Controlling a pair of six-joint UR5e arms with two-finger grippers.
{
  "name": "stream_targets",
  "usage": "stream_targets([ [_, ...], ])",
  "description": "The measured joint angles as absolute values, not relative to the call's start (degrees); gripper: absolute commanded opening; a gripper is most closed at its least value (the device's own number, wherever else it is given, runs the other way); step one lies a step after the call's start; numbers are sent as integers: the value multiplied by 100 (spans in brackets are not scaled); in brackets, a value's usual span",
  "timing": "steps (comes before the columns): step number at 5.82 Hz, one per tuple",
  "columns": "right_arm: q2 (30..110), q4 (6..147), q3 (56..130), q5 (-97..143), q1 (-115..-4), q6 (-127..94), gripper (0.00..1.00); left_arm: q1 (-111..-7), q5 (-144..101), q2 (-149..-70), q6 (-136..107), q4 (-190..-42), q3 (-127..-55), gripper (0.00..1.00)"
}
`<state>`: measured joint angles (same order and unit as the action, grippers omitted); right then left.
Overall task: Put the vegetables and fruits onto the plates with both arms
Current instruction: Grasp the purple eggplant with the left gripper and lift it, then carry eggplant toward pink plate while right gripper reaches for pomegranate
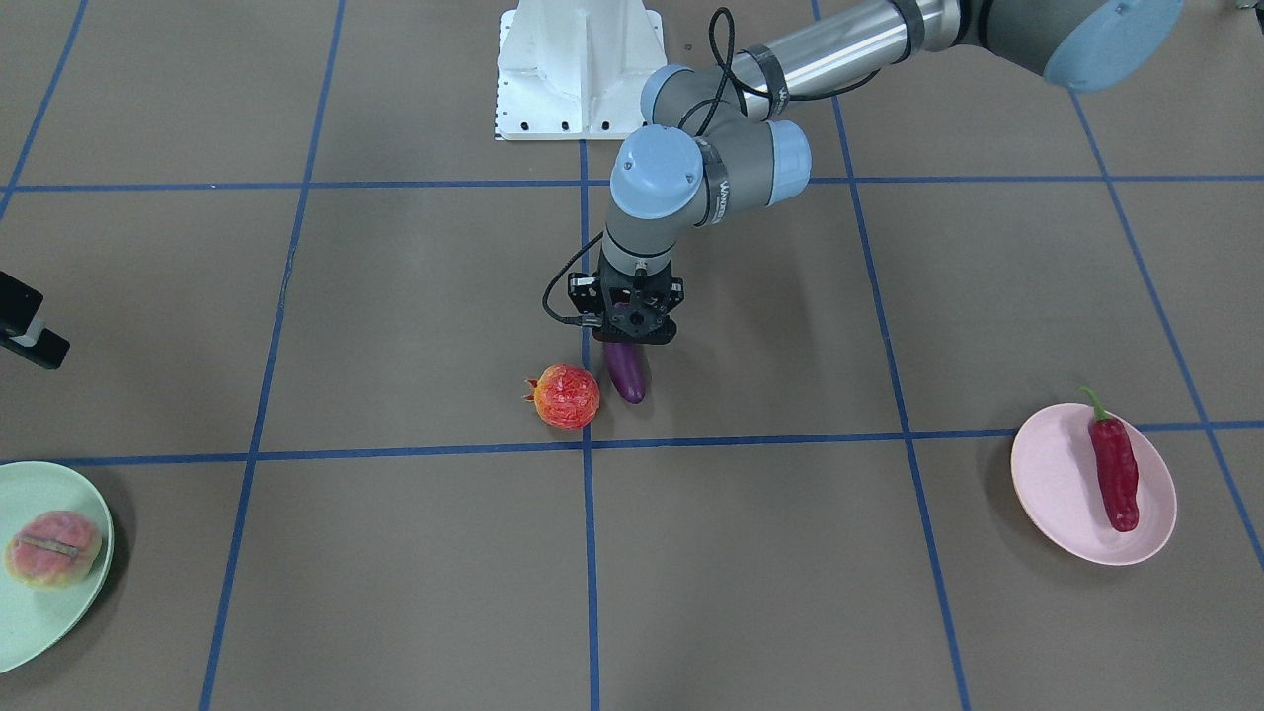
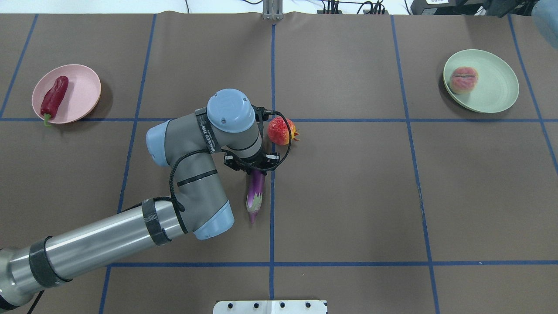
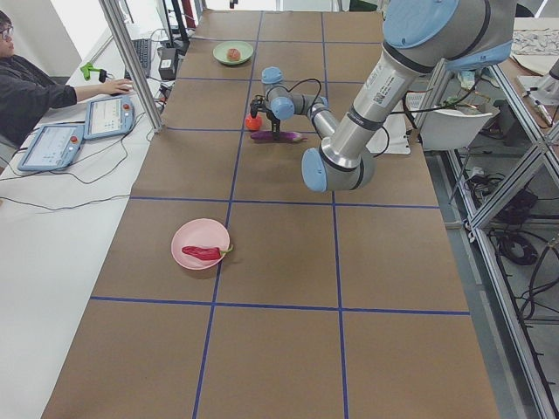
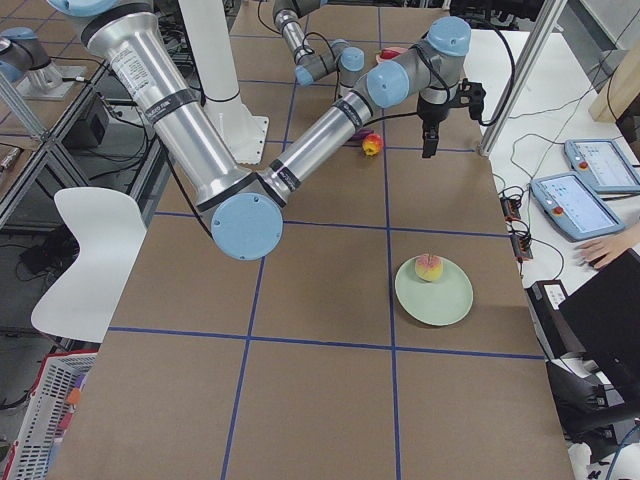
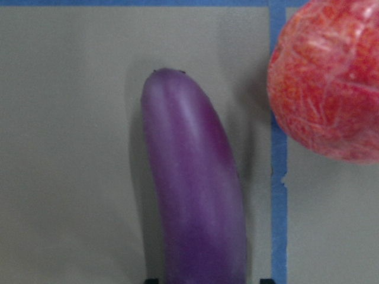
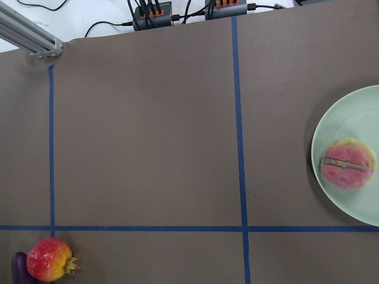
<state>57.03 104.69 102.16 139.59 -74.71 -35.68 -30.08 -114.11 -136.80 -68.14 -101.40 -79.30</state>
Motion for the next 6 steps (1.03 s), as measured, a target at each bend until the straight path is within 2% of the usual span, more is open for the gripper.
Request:
stream_targets([
  [3, 5341, 10468, 10296, 13877, -6740, -4611, 98, -3855, -12027, -13686, -6579, -9129, -8564, 0],
  [4, 5044, 10459, 10158, 13608, -6265, -5118, 98, -4210, -12257, -13685, -6160, -8707, -8737, 0],
  [6, 4295, 10404, 9406, 12992, -5449, -5838, 98, -4861, -12610, -13668, -5108, -8105, -8866, 0],
])
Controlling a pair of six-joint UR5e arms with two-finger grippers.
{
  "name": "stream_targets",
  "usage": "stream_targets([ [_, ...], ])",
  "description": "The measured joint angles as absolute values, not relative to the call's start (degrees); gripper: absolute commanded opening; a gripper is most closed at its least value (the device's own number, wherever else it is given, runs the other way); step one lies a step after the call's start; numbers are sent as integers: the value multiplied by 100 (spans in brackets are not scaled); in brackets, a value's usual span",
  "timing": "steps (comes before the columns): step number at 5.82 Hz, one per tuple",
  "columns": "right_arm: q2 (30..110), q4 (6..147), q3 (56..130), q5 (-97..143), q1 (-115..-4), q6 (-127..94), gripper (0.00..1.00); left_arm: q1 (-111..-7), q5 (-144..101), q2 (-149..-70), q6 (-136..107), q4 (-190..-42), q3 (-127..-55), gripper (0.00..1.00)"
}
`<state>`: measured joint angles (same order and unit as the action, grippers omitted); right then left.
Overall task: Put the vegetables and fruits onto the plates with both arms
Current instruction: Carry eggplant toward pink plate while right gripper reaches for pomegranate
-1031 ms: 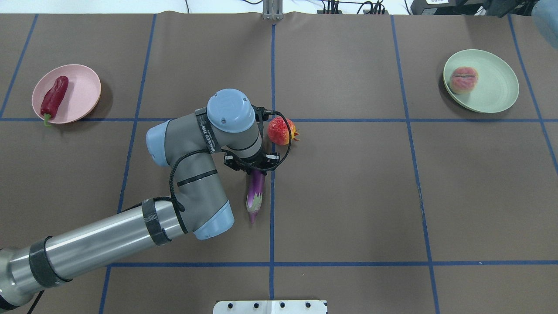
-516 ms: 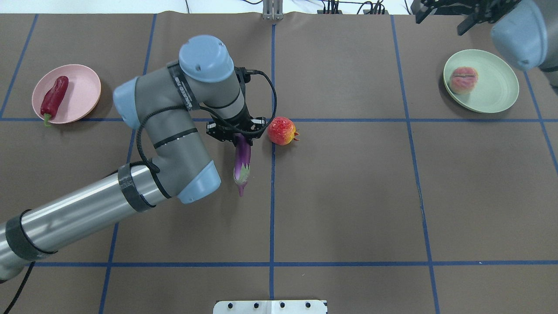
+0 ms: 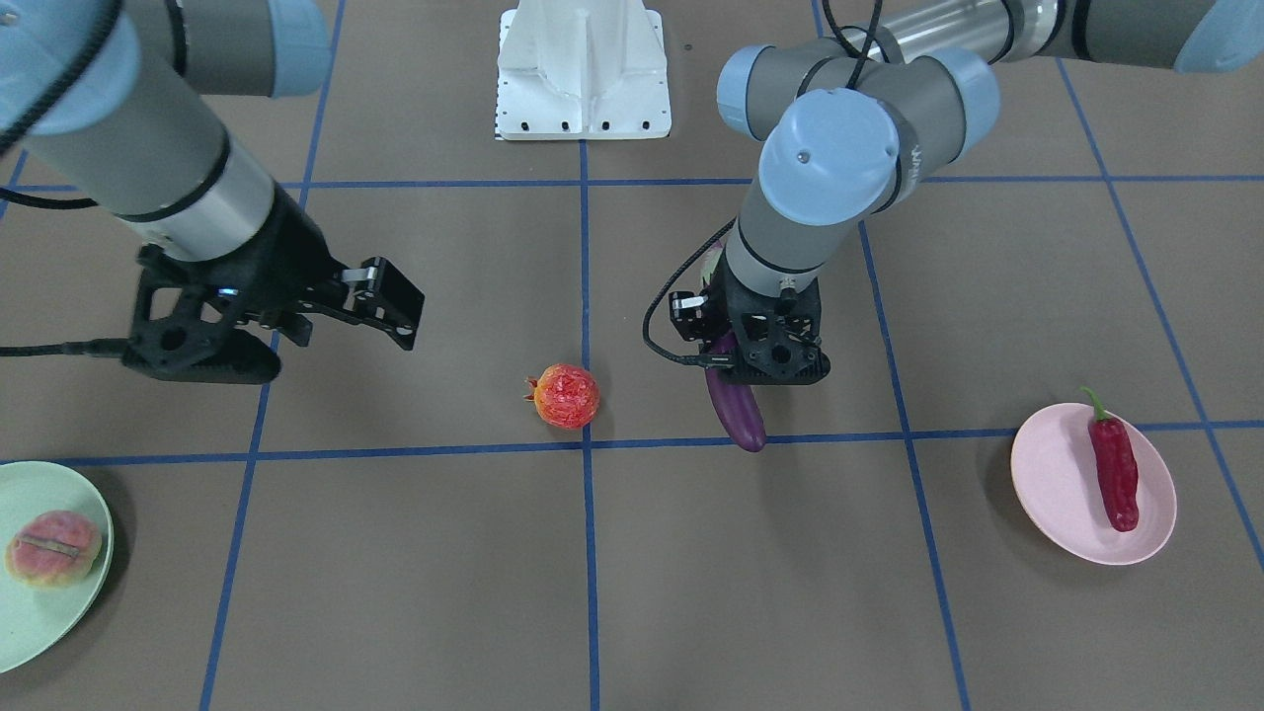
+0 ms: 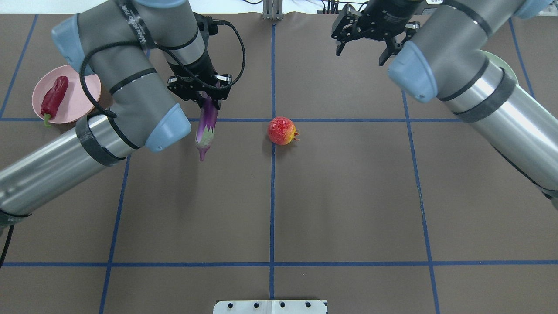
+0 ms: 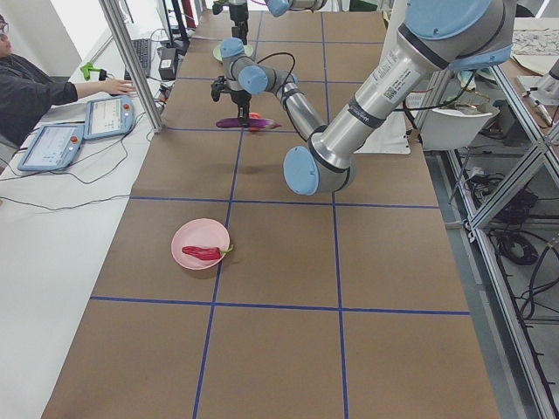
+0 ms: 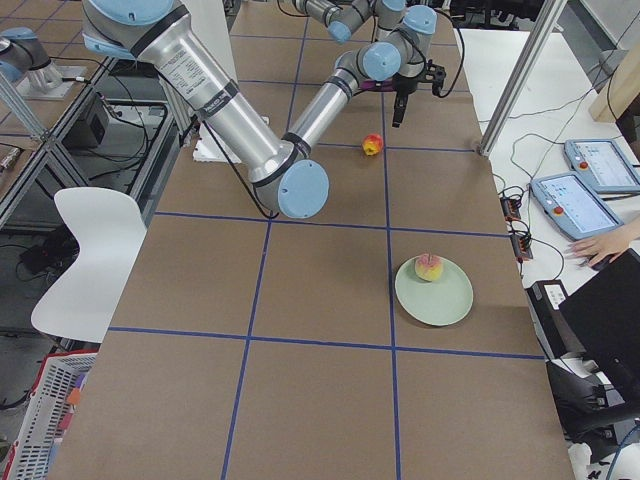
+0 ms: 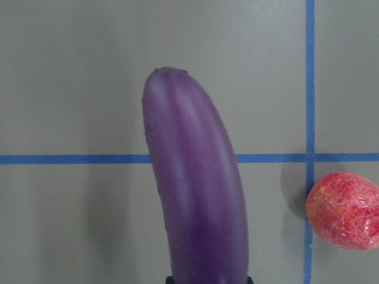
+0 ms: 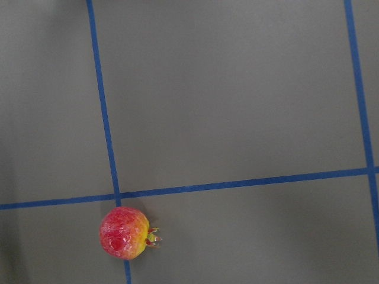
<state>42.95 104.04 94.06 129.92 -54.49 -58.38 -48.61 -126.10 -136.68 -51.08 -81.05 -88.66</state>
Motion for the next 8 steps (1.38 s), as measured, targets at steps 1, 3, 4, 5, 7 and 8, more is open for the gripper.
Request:
stream_targets([
  [1, 4034, 10136, 8981, 12845, -5208, -6106, 98, -5186, -12699, -13647, -4544, -7830, -8874, 0],
  [3, 3590, 9396, 8036, 12453, -4784, -6579, 98, -5883, -12805, -13558, -3141, -7150, -8856, 0],
  [4, 3480, 9312, 7781, 12216, -4577, -6642, 99, -6221, -12818, -13443, -2516, -6992, -8820, 0],
  [5, 3447, 9286, 7645, 11961, -4367, -6666, 99, -6515, -12819, -13380, -1982, -6783, -8777, 0],
  [7, 3463, 9207, 7535, 11588, -4062, -6703, 99, -6957, -12805, -13362, -1166, -6567, -8486, 0],
  [8, 3478, 9065, 7446, 11510, -3969, -6744, 99, -7136, -12793, -13360, -861, -6553, -8323, 0],
])
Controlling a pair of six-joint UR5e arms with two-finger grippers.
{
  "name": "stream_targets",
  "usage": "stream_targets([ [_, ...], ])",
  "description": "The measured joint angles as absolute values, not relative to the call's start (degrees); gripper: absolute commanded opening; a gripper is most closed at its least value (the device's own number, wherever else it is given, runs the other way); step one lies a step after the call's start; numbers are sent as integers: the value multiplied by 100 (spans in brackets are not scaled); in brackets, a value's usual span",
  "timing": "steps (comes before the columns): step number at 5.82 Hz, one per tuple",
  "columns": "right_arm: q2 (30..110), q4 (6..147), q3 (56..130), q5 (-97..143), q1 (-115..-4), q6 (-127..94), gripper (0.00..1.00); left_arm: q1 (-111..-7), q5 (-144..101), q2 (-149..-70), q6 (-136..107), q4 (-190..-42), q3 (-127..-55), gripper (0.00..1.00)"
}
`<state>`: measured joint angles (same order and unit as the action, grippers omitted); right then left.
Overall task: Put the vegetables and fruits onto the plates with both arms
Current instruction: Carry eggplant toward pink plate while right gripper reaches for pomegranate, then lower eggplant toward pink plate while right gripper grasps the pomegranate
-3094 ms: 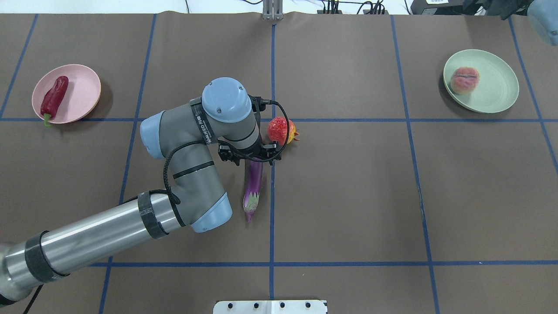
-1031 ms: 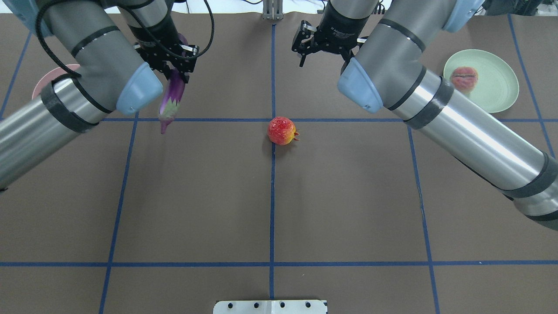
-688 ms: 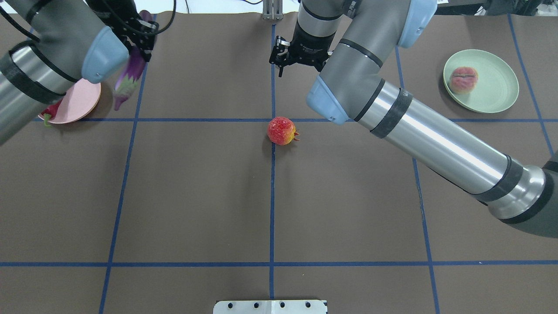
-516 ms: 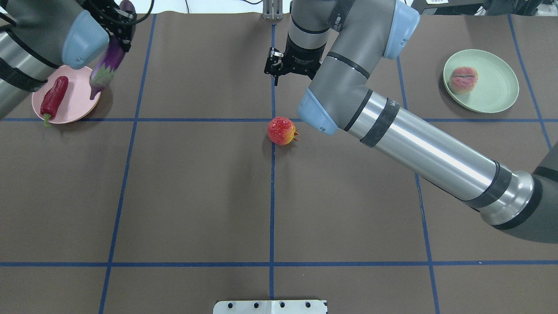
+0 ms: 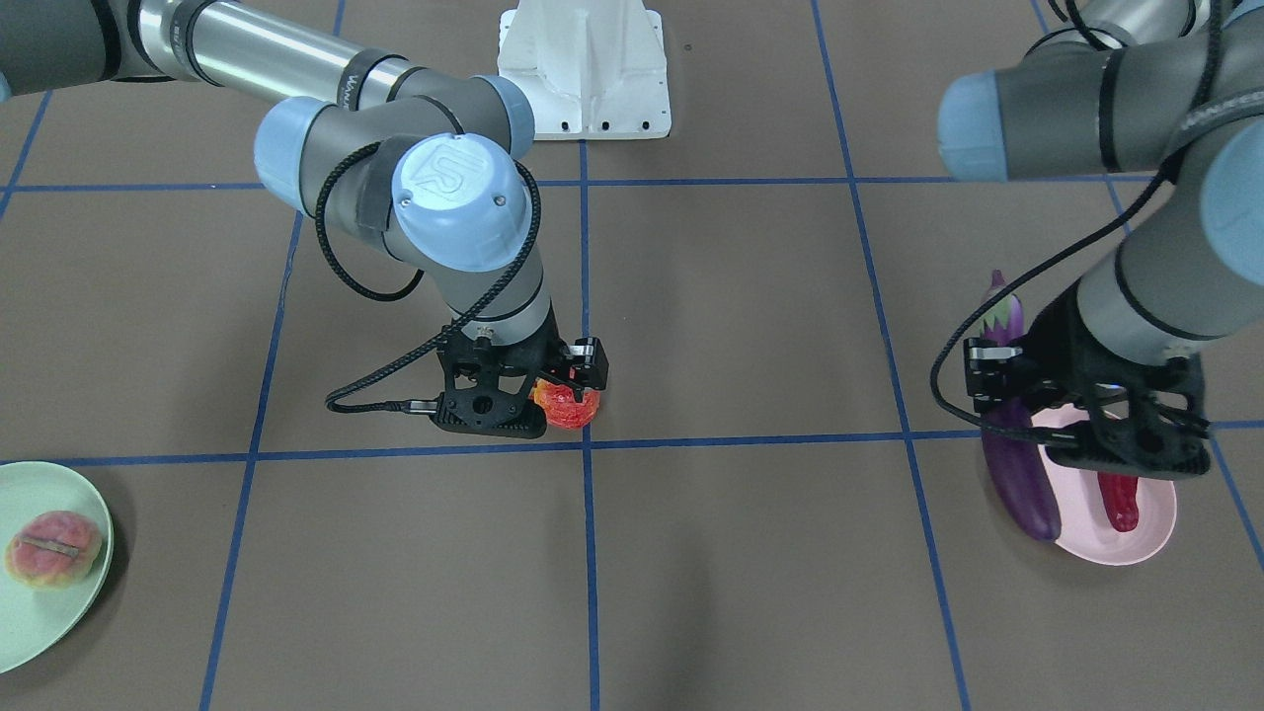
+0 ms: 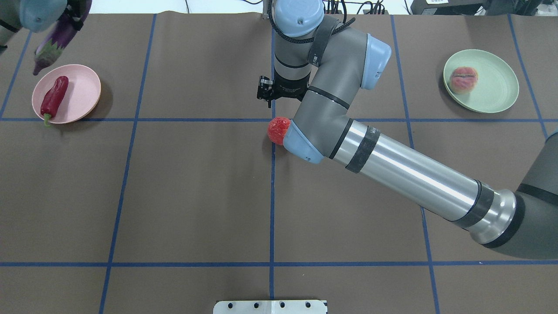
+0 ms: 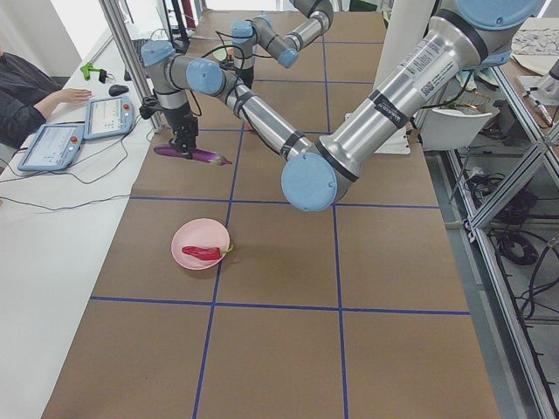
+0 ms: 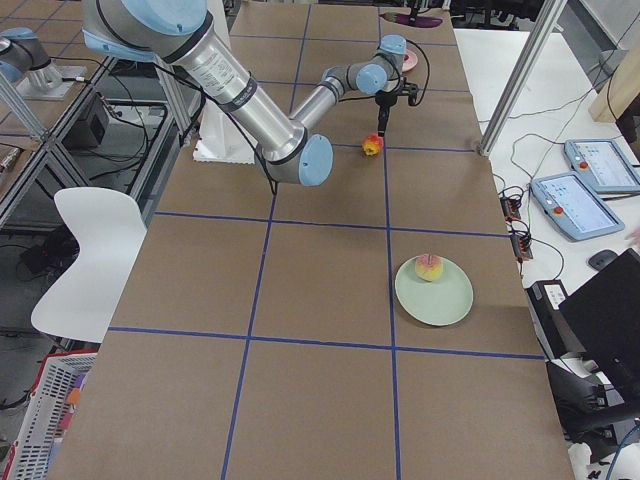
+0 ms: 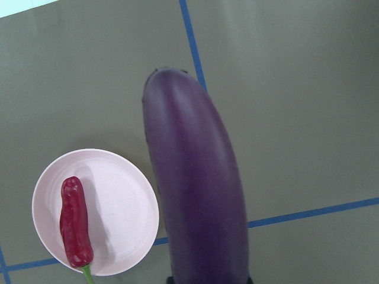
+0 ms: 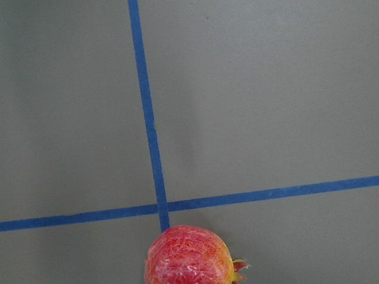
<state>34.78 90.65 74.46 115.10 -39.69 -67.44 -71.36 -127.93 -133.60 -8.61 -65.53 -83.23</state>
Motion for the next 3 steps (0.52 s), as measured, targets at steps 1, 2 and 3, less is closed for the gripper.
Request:
stream_targets([
  [1, 3483, 8923, 7327, 11448, -3886, -6788, 99, -7287, -12775, -13360, -696, -6552, -8197, 0],
  [2, 3481, 8859, 7258, 11381, -3813, -6799, 99, -7391, -12748, -13359, -616, -6558, -8083, 0],
  [3, 3481, 8837, 7231, 11283, -3757, -6802, 98, -7447, -12734, -13352, -474, -6572, -7962, 0],
])
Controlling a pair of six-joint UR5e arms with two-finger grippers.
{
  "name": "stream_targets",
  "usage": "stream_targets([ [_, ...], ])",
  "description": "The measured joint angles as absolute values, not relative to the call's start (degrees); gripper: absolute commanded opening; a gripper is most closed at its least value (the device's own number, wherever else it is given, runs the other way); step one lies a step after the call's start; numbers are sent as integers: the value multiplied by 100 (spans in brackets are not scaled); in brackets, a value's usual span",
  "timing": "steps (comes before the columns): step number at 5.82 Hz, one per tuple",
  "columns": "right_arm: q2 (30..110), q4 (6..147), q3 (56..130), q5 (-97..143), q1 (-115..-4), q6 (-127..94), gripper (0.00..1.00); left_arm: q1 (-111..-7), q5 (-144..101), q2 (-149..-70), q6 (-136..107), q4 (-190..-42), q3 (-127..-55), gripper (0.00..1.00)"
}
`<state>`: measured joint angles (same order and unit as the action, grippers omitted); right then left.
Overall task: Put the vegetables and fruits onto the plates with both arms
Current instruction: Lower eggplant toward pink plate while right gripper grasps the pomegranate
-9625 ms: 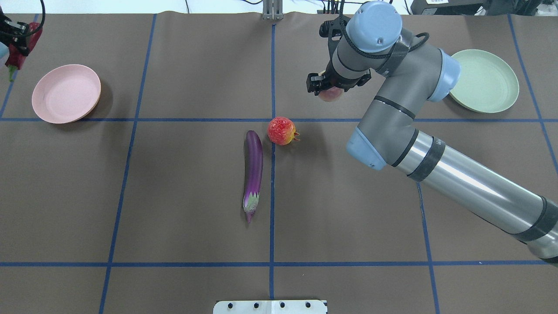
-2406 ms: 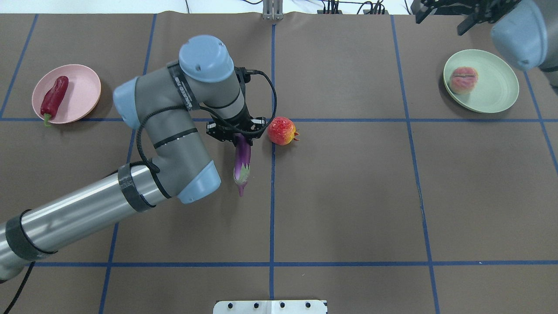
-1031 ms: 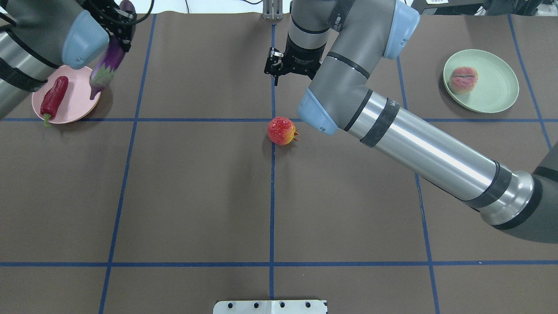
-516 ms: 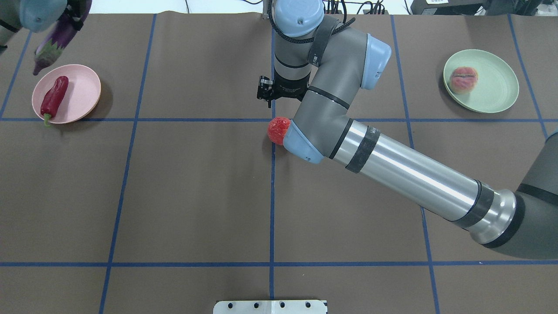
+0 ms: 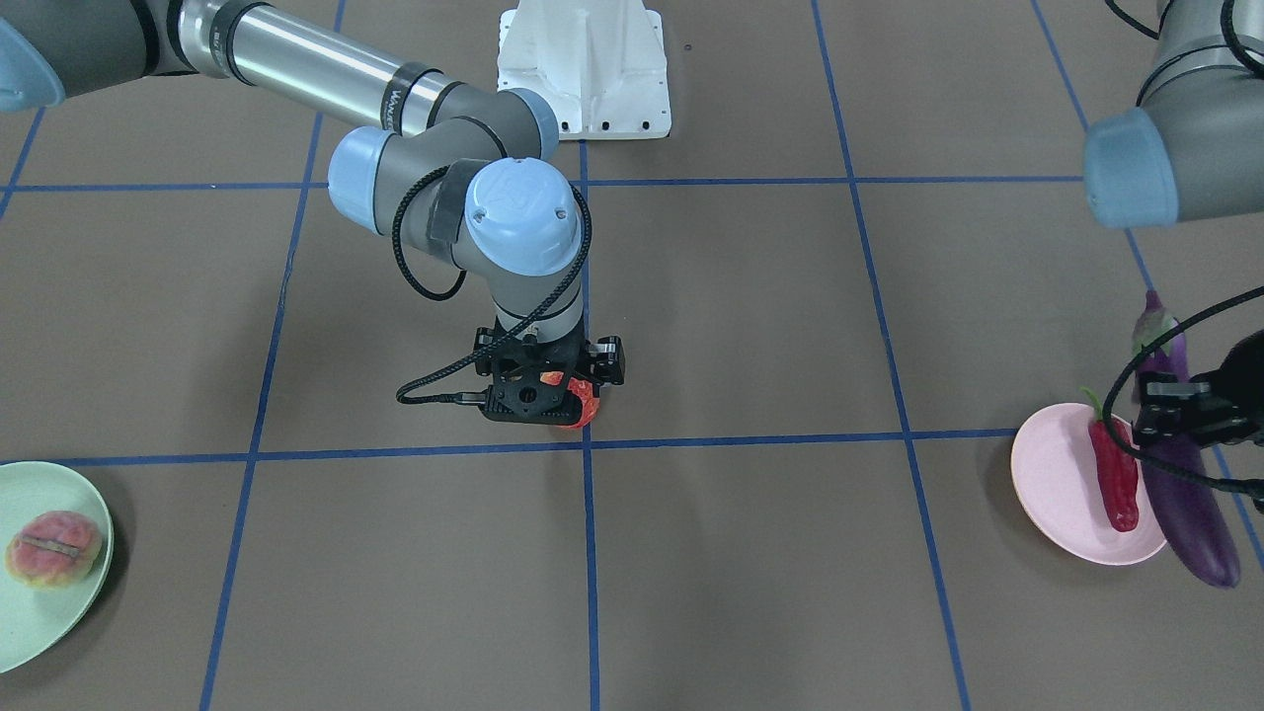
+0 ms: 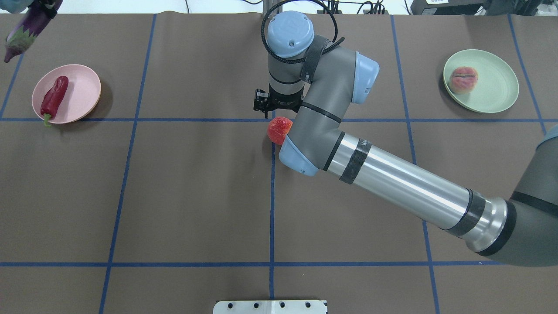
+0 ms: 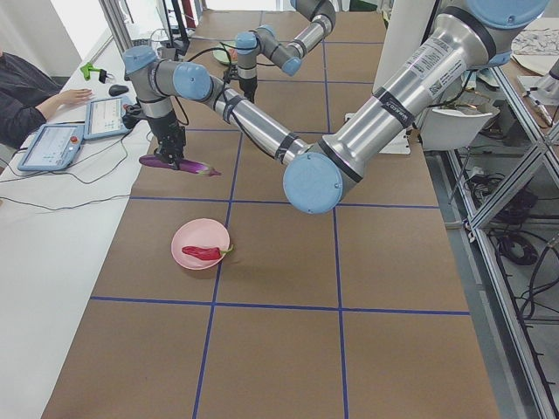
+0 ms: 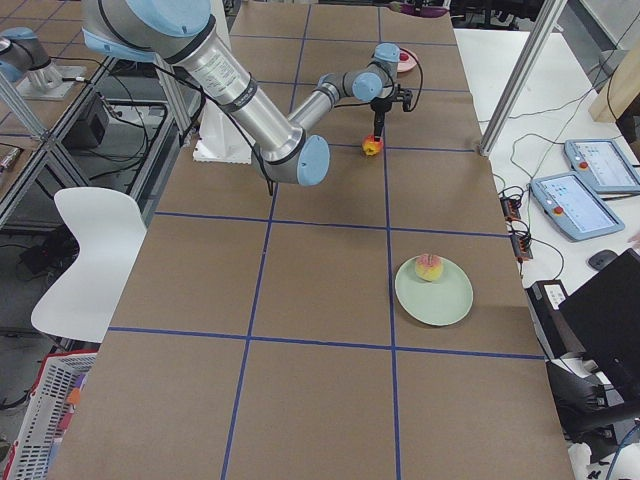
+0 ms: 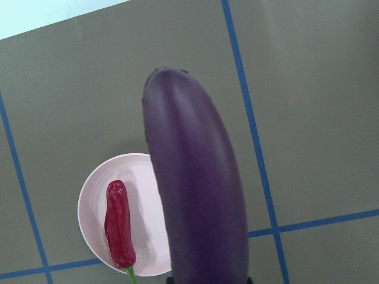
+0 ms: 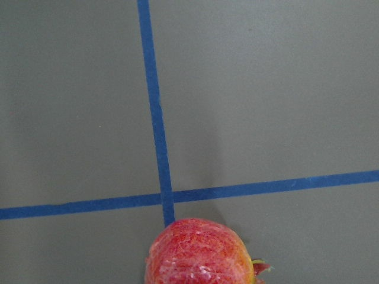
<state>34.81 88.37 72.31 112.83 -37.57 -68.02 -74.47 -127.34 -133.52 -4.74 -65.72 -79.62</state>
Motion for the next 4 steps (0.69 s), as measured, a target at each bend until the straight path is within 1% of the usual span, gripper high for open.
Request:
stream_targets([
  [2, 3494, 8794, 7174, 11128, -3682, -6803, 98, -7493, -12558, -13272, -166, -6714, -7710, 0],
  [4, 3505, 8710, 7074, 11069, -3634, -6803, 98, -7466, -12466, -12956, -158, -7519, -7275, 0],
])
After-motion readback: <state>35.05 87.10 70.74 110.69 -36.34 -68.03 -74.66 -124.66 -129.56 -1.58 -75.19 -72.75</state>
